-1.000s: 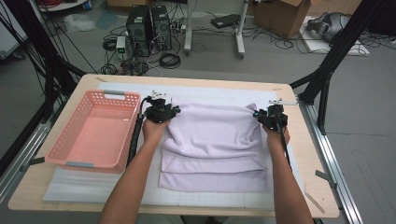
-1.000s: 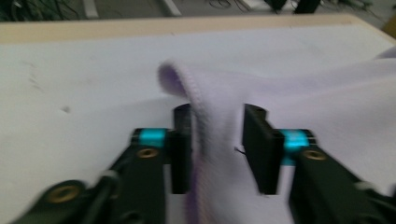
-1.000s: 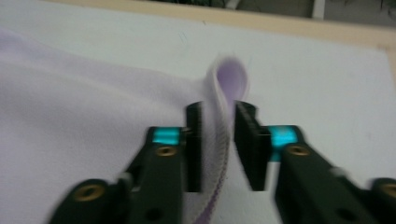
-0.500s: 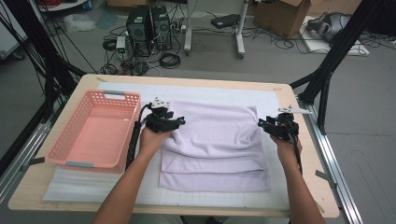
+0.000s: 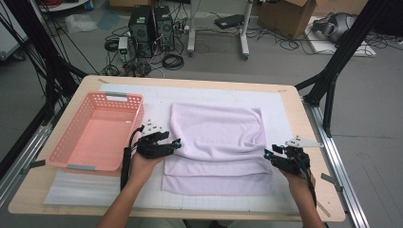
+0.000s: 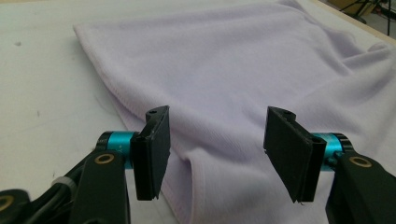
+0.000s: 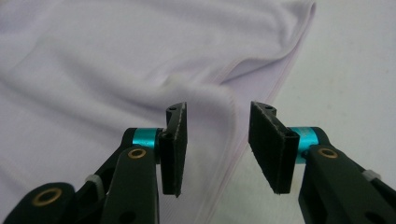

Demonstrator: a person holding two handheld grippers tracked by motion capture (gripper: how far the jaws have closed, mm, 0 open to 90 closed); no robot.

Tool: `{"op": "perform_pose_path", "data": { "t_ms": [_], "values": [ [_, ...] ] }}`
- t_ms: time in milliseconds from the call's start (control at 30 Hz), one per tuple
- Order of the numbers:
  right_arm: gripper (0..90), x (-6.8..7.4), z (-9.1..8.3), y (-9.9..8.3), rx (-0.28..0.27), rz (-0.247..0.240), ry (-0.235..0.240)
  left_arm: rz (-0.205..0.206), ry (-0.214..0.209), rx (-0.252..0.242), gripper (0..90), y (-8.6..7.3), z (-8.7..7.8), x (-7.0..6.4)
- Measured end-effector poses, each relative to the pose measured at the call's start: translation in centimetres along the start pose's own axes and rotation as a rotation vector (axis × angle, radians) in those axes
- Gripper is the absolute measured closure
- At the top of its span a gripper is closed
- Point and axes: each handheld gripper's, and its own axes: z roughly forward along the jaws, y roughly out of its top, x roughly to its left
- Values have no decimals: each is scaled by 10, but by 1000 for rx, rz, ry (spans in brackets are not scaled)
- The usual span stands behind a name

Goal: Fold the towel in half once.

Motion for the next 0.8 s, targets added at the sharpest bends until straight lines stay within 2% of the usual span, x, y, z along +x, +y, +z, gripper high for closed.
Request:
{"op": "perform_pose_path", "data": {
  "t_ms": [167, 333, 567, 667, 733, 800],
  "values": [
    [559, 8, -8, -6, 13, -5, 1, -9, -7, 15, 429, -18, -15, -3],
    [559, 15, -15, -12, 8, -10, 8, 7, -21, 29, 463, -30, -27, -8],
    [567, 24, -25, -27, 27, -8, 13, 14, -73, 57, 517, -49, -34, -23],
    [572, 28, -32, -33, 27, 4, 20, 40, -82, 83, 563, -55, -37, -32],
    [585, 31, -34, -36, 24, -3, 25, 57, -70, 100, 591, -59, -36, -39],
    [604, 34, -31, -40, 49, 1, 19, 85, -50, 105, 615, -61, -36, -45]
  ]
}}
